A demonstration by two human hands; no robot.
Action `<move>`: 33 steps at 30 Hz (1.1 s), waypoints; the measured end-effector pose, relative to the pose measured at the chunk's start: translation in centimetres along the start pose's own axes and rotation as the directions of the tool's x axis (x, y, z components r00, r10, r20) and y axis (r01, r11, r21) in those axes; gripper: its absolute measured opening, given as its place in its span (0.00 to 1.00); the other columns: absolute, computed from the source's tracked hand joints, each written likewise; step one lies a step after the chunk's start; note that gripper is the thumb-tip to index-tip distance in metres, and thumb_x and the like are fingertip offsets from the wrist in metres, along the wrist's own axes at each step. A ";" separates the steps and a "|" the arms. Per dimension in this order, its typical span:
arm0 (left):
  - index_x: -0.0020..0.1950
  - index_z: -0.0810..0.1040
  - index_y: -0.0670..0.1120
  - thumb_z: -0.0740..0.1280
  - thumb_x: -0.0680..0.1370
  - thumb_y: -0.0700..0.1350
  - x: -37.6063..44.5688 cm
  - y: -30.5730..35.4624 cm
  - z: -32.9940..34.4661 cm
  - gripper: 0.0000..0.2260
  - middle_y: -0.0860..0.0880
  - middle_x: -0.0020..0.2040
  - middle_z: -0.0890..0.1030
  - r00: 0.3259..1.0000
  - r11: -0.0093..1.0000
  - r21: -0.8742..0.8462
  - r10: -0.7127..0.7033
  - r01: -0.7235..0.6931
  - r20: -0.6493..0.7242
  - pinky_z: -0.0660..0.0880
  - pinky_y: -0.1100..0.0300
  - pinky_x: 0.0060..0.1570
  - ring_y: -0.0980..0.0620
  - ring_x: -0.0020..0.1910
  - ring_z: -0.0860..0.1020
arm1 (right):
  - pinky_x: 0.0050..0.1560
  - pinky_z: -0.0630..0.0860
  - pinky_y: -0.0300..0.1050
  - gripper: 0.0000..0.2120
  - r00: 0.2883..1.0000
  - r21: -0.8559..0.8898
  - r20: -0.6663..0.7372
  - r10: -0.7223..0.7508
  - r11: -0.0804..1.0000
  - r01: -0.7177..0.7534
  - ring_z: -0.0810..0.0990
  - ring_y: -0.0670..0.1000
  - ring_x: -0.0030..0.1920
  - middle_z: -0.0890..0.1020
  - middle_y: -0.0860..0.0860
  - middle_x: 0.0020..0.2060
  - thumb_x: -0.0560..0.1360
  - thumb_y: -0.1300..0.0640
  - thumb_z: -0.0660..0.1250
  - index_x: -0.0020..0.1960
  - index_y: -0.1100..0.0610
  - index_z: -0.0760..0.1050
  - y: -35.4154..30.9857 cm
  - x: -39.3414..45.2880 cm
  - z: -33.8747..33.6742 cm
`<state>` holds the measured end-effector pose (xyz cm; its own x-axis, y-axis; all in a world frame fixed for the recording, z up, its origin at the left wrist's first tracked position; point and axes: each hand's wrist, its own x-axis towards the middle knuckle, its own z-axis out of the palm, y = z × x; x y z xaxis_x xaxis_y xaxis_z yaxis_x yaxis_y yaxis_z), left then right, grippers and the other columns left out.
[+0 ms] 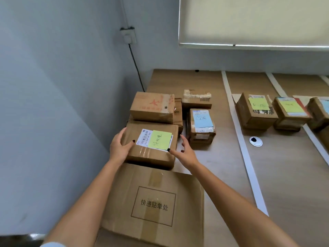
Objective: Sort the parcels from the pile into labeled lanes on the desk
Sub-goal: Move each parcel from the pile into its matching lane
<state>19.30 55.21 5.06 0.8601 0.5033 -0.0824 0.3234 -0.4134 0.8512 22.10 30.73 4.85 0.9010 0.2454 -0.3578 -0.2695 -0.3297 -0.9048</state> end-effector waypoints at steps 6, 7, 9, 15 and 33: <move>0.73 0.64 0.52 0.71 0.73 0.47 1.1 -2.8 0.8 0.30 0.49 0.70 0.69 0.985 0.974 -0.142 -0.173 0.173 0.014 0.67 0.62 0.58 0.54 0.61 0.70 | 0.68 0.67 0.57 0.39 0.996 0.129 0.067 0.062 0.989 -0.070 0.70 0.55 0.67 0.68 0.53 0.70 0.75 0.50 0.67 0.76 0.43 0.45 2.0 1.5 2.1; 0.72 0.65 0.52 0.72 0.73 0.48 1.1 -3.0 0.8 0.30 0.50 0.69 0.70 0.983 0.971 -0.159 -0.180 0.181 0.016 0.68 0.63 0.56 0.56 0.59 0.70 | 0.67 0.69 0.58 0.39 0.995 0.145 0.074 0.067 0.986 -0.077 0.71 0.56 0.66 0.69 0.54 0.69 0.75 0.49 0.66 0.75 0.42 0.44 2.2 1.6 2.2; 0.72 0.67 0.52 0.72 0.73 0.48 1.0 -3.2 0.9 0.29 0.50 0.68 0.71 0.983 0.967 -0.180 -0.182 0.182 0.018 0.69 0.65 0.54 0.57 0.58 0.70 | 0.66 0.70 0.59 0.38 0.995 0.160 0.079 0.069 0.984 -0.081 0.73 0.56 0.65 0.70 0.54 0.68 0.75 0.49 0.66 0.75 0.40 0.44 2.5 1.7 2.2; 0.72 0.67 0.51 0.71 0.73 0.48 0.5 -2.9 1.0 0.28 0.50 0.68 0.72 0.979 0.956 -0.216 -0.205 0.200 -0.001 0.70 0.67 0.49 0.55 0.58 0.71 | 0.67 0.70 0.49 0.39 0.997 0.152 0.063 0.048 0.987 -0.057 0.73 0.50 0.63 0.70 0.50 0.68 0.75 0.50 0.67 0.76 0.43 0.44 2.3 1.6 2.4; 0.73 0.65 0.50 0.70 0.74 0.46 -5.2 9.1 2.1 0.28 0.48 0.68 0.71 1.000 0.954 -0.299 0.017 -0.023 -0.024 0.73 0.57 0.55 0.51 0.62 0.72 | 0.67 0.71 0.53 0.42 0.987 0.167 -0.099 -0.128 0.975 0.143 0.72 0.50 0.64 0.69 0.48 0.68 0.73 0.48 0.69 0.76 0.43 0.44 -3.2 -5.4 -6.3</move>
<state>18.63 47.26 12.12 0.8559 0.5141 -0.0558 0.1706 -0.1788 0.9690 20.27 24.70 11.12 0.9574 0.1938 -0.2142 -0.1905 -0.1338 -0.9725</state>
